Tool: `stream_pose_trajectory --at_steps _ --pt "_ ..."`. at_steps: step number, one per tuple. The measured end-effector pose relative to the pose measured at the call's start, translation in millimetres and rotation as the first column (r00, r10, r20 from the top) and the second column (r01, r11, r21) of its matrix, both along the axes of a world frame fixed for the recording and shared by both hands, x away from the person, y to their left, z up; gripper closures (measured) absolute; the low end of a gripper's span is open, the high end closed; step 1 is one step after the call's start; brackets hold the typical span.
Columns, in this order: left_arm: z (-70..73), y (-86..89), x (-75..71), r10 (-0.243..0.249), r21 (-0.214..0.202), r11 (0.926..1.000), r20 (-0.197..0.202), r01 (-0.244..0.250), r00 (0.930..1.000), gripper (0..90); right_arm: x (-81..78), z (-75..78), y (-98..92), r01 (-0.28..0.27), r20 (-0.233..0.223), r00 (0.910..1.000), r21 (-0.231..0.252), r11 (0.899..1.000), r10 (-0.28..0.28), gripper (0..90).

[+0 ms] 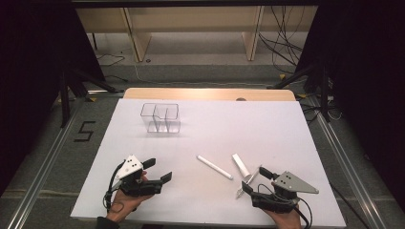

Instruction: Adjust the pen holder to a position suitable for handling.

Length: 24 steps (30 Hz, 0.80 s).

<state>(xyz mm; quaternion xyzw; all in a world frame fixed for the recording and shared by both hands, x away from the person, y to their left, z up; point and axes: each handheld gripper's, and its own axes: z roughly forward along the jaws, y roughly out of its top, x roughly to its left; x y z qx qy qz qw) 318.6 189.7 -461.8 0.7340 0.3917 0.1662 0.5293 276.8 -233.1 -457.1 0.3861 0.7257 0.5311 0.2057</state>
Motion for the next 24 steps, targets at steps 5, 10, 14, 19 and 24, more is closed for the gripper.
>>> stream_pose_trajectory --at_steps 5,10,14,19,24 --pt "6.4 5.1 6.2 0.023 0.000 0.9997 0.010 -0.023 0.9997 15.9 -1.0 1.5 -0.3 -0.005 0.006 1.0000 0.003 1.000 0.005 20.0" --pt "12.0 13.8 18.1 0.063 -0.009 0.9980 0.001 -0.063 0.9980 15.9 -0.6 1.5 -0.4 -0.005 0.005 1.0000 0.003 1.000 0.005 20.1" --pt "13.5 20.8 28.0 0.105 0.001 0.9945 -0.005 -0.105 0.9945 15.9 -0.4 2.3 -1.3 -0.002 0.009 1.0000 0.007 1.000 0.002 20.2" --pt "17.4 27.5 41.4 0.156 0.010 0.9877 -0.011 -0.156 0.9877 16.5 -0.8 2.4 -1.2 -0.003 0.010 0.9999 0.006 1.000 0.003 20.3" --pt "20.3 34.2 55.6 0.195 0.024 0.9806 -0.014 -0.195 0.9807 16.7 -1.1 3.0 -1.8 -0.003 0.013 0.9999 0.007 1.000 0.003 20.3"
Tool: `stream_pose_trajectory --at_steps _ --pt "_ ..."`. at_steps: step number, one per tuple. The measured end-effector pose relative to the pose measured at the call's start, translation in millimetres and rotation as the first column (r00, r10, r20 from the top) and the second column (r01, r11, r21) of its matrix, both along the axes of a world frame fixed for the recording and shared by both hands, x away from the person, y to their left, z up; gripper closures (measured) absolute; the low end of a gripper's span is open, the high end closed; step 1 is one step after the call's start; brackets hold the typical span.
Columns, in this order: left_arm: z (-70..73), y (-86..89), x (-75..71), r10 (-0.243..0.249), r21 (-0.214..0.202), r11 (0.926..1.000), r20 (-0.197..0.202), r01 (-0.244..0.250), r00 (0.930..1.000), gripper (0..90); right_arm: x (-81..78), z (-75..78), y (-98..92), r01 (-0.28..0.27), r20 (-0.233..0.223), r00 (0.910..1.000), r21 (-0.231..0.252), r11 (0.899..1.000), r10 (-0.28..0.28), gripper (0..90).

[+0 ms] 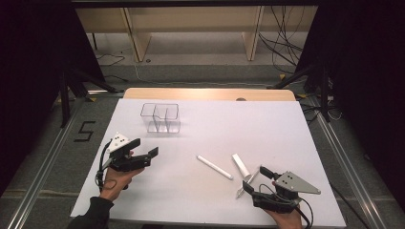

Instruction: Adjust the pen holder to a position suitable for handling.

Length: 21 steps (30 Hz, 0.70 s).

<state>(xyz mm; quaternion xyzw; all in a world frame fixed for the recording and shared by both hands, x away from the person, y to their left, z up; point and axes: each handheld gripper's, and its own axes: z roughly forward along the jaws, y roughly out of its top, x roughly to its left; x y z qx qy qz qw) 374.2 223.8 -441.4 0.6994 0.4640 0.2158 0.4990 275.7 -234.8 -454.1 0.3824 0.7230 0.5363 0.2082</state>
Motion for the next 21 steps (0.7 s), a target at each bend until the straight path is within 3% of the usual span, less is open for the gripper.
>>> stream_pose_trajectory --at_steps 10,15,18,21 --pt "-2.9 10.4 32.1 0.091 0.037 0.9953 -0.041 -0.089 0.9950 18.0 0.0 -0.1 0.0 0.003 -0.003 1.0000 -0.004 1.000 -0.003 20.3" --pt "0.0 17.1 46.8 0.146 0.044 0.9886 -0.054 -0.144 0.9878 23.1 0.0 -0.1 -0.4 0.005 -0.003 1.0000 0.000 1.000 -0.005 20.4" --pt "-1.4 23.1 56.2 0.177 0.055 0.9834 -0.069 -0.173 0.9819 30.3 -0.1 -0.1 -0.5 0.004 -0.003 1.0000 -0.001 1.000 -0.004 20.5" --pt "-4.7 30.4 65.5 0.207 0.060 0.9776 -0.092 -0.202 0.9740 45.2 0.1 -0.2 -0.8 0.003 -0.006 1.0000 -0.002 1.000 -0.003 20.7"
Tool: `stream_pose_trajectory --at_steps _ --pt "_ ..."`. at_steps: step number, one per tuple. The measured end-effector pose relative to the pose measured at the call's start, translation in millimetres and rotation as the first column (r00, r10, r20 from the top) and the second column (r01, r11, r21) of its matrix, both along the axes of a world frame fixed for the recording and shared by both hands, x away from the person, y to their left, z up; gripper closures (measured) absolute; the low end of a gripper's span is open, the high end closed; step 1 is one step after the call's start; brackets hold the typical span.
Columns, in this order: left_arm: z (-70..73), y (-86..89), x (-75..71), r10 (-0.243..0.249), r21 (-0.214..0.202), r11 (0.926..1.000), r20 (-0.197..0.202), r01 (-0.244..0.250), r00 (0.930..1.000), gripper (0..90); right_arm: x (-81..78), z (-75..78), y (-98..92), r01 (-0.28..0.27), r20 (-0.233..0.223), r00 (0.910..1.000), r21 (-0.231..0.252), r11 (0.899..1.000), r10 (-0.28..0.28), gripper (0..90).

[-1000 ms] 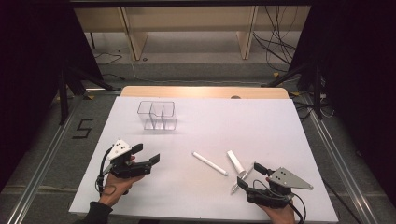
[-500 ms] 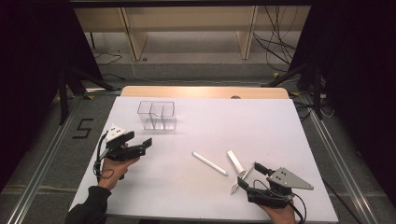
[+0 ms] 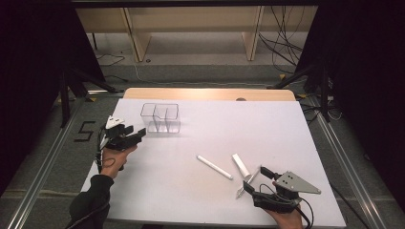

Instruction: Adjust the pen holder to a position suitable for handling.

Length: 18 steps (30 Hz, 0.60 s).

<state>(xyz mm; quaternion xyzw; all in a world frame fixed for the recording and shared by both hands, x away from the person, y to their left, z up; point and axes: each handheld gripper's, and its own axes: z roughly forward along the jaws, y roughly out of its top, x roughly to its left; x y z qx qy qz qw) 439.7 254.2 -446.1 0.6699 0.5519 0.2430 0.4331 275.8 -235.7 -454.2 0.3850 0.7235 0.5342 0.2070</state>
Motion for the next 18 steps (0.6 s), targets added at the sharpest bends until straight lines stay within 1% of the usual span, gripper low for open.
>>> stream_pose_trajectory --at_steps 2,5,9,13,18 --pt "-2.0 4.8 6.3 0.022 0.003 0.9998 -0.015 -0.022 0.9997 54.8 0.0 -0.1 0.0 0.000 0.000 1.0000 -0.002 1.000 0.000 20.7" --pt "-4.7 12.3 15.2 0.044 -0.008 0.9990 -0.030 -0.044 0.9986 69.4 0.3 -0.5 0.3 -0.003 -0.003 1.0000 -0.002 1.000 0.003 20.9" --pt "-7.4 18.6 24.9 0.063 -0.004 0.9980 -0.044 -0.063 0.9971 81.7 0.8 -1.4 0.6 -0.004 -0.008 1.0000 -0.004 1.000 0.004 21.3" --pt "-8.6 19.1 34.1 0.060 0.001 0.9982 -0.050 -0.060 0.9969 88.9 1.0 -1.7 1.0 -0.006 -0.009 0.9999 -0.005 1.000 0.006 21.3" --pt "-11.9 17.6 46.3 0.048 0.008 0.9988 -0.063 -0.048 0.9969 89.1 0.8 -1.4 0.8 -0.003 -0.008 1.0000 -0.006 1.000 0.003 21.3"
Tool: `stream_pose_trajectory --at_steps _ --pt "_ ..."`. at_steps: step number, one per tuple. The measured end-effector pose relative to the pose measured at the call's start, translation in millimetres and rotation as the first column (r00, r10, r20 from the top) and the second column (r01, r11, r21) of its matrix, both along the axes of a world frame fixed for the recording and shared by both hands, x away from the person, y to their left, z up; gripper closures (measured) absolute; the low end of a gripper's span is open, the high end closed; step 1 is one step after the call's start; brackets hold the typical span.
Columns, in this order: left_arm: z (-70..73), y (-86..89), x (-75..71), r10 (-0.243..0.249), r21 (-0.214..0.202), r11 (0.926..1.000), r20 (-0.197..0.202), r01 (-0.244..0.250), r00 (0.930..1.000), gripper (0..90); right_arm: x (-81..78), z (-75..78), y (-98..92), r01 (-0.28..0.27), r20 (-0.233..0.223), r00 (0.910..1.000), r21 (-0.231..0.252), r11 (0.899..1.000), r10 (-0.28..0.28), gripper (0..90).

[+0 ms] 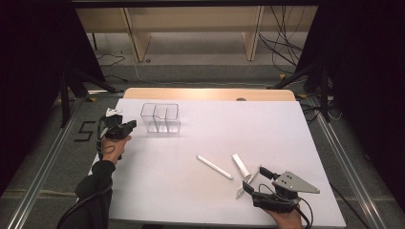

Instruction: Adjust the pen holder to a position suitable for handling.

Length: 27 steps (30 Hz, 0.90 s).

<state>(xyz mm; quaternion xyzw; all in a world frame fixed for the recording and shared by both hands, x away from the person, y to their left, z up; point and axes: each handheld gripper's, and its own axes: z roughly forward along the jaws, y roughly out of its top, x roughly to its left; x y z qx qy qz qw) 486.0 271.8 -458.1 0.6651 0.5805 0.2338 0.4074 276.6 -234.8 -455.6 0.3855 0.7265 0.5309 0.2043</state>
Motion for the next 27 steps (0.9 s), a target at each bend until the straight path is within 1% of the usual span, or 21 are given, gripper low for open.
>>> stream_pose_trajectory --at_steps 7,11,13,20,23,26,27 --pt "-0.6 -2.8 14.7 0.001 -0.018 0.9998 0.003 -0.001 1.0000 89.2 -0.1 -0.3 0.9 -0.006 -0.006 1.0000 0.003 1.000 0.006 21.1" --pt "-2.8 -5.1 22.2 -0.008 -0.014 0.9999 -0.001 0.008 1.0000 89.2 -0.2 -0.6 1.5 -0.009 -0.006 0.9999 -0.003 1.000 0.009 21.1" --pt "-3.5 -5.9 24.1 -0.016 -0.006 0.9999 -0.006 0.016 0.9998 89.3 -0.3 -0.5 1.0 -0.008 -0.007 0.9999 -0.001 1.000 0.008 21.1" --pt "-8.1 -7.2 29.5 -0.030 -0.015 0.9994 -0.017 0.030 0.9994 89.4 0.6 -1.5 2.0 -0.012 -0.011 0.9999 -0.004 1.000 0.012 21.2" --pt "-8.6 -8.7 30.2 -0.042 -0.018 0.9990 -0.014 0.042 0.9990 89.4 0.8 -1.8 2.5 -0.014 -0.013 0.9998 -0.008 1.000 0.014 21.1" --pt "-8.5 -11.1 31.6 -0.053 -0.015 0.9985 -0.015 0.052 0.9985 89.5 1.1 -2.0 2.7 -0.014 -0.013 0.9998 -0.008 1.000 0.014 21.2" --pt "-8.1 -12.6 32.0 -0.048 -0.005 0.9988 -0.015 0.048 0.9987 89.5 0.9 -2.0 2.8 -0.014 -0.014 0.9998 -0.008 1.000 0.014 21.2"
